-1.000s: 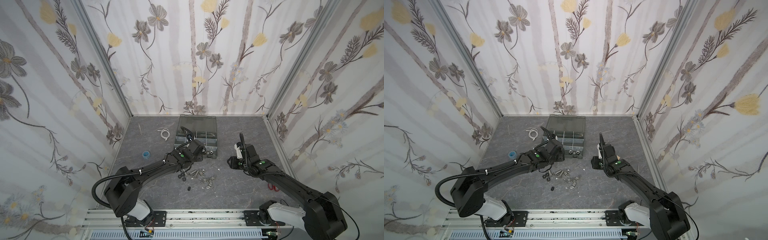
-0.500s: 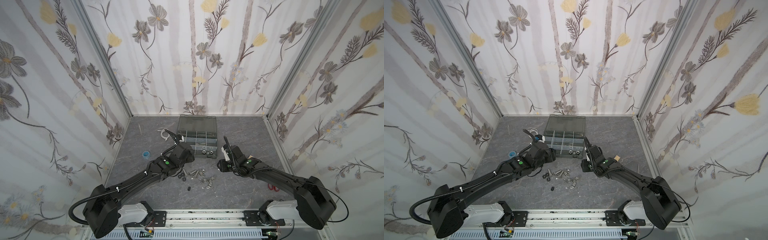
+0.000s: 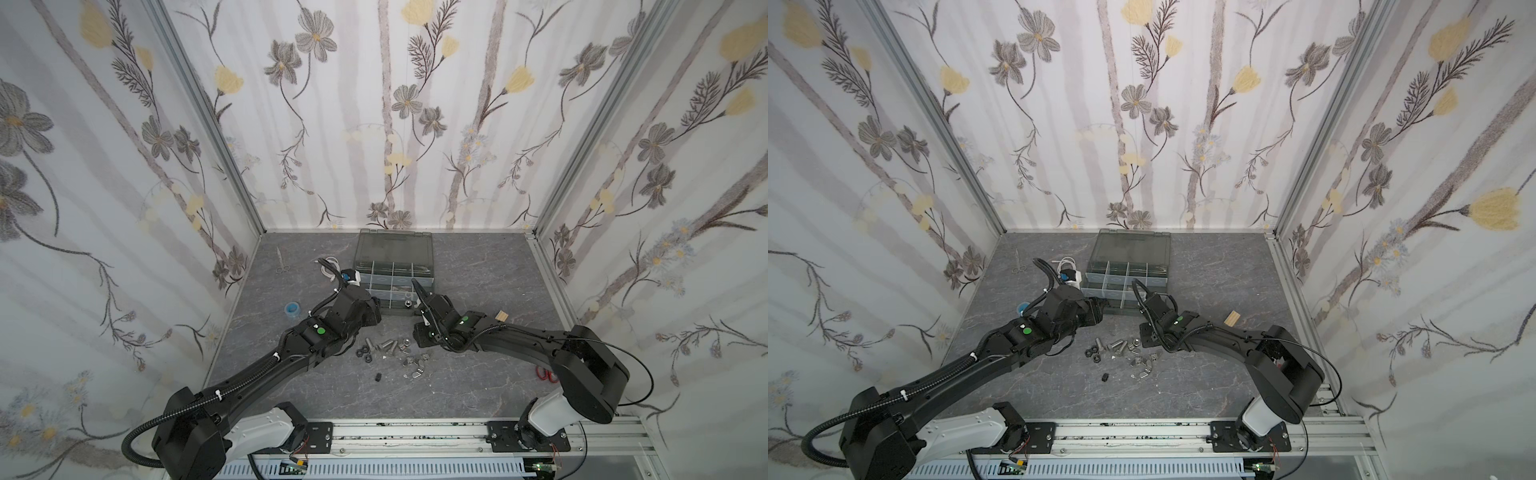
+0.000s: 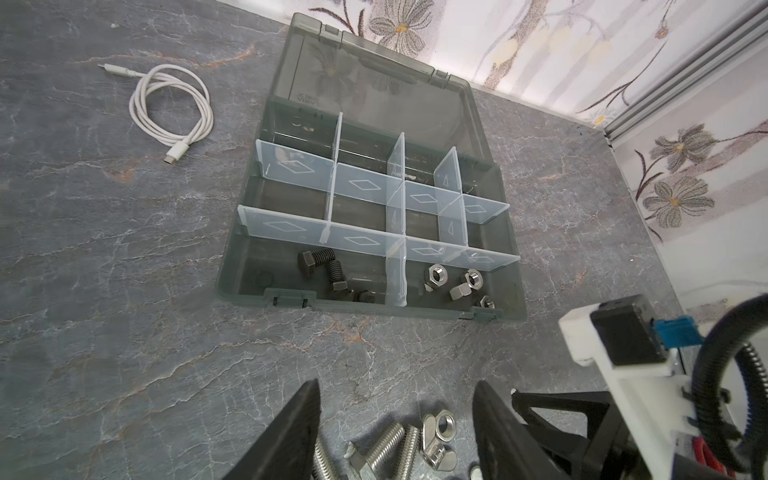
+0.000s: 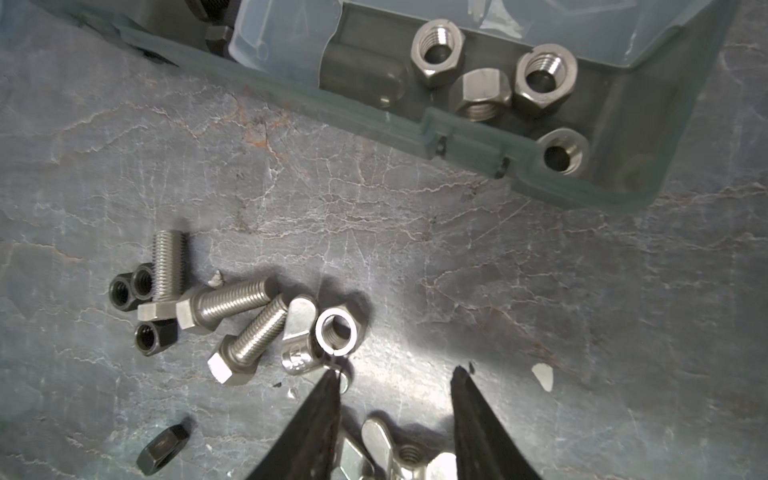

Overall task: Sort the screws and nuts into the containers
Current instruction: 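Lower the right gripper and grasp a silver hex nut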

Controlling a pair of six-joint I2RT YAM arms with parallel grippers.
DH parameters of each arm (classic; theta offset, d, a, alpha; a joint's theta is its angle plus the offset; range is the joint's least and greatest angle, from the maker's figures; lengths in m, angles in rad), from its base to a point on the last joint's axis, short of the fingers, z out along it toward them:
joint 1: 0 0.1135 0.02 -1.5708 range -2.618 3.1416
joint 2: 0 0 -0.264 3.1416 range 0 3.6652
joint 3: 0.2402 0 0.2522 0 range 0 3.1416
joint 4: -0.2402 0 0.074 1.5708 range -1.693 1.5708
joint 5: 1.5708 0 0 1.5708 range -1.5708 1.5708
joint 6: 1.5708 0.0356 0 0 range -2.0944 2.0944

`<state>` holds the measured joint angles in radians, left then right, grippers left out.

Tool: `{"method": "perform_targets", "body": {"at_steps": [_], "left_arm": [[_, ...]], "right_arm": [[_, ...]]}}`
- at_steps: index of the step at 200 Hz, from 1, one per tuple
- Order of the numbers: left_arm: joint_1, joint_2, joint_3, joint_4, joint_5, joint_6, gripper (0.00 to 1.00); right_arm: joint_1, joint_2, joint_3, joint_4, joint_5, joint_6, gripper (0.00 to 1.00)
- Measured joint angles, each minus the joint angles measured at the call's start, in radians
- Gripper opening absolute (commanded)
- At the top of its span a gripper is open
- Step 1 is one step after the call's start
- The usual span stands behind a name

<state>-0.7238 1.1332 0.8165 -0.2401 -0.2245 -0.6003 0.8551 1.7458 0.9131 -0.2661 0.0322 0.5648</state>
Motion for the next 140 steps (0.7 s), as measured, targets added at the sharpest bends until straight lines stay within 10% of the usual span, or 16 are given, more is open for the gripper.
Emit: {"method": "perform_targets", "body": {"at_steps": [140], "left_arm": [[0.029, -0.031, -0.070, 0.076, -0.004, 0.004, 0.60]], "right_arm": [[0.077, 0.100, 0.027, -0.044, 0.035, 0.045, 0.43]]}}
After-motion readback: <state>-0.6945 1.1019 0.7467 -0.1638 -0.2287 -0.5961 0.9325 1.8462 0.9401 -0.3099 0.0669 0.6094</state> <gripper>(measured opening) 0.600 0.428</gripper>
